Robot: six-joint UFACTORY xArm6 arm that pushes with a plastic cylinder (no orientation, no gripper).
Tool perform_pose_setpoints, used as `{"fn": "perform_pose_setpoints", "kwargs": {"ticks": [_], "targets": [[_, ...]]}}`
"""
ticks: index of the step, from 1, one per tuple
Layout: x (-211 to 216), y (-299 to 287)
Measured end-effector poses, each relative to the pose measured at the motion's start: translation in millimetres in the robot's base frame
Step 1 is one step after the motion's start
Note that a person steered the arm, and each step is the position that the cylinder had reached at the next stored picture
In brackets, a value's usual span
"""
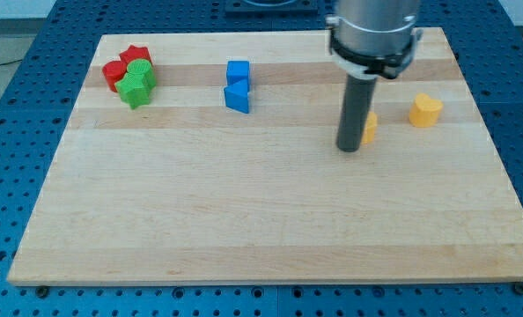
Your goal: Move the yellow hexagon below the yellow heart
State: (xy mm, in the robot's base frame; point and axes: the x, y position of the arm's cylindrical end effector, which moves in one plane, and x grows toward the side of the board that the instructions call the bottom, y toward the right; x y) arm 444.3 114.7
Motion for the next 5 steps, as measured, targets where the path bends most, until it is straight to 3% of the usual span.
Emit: {"fn": "perform_pose_setpoints", "kwargs": {"ticks": [1,3,5], "targets": [[-1,7],[-30,-41],[-32,6]]}}
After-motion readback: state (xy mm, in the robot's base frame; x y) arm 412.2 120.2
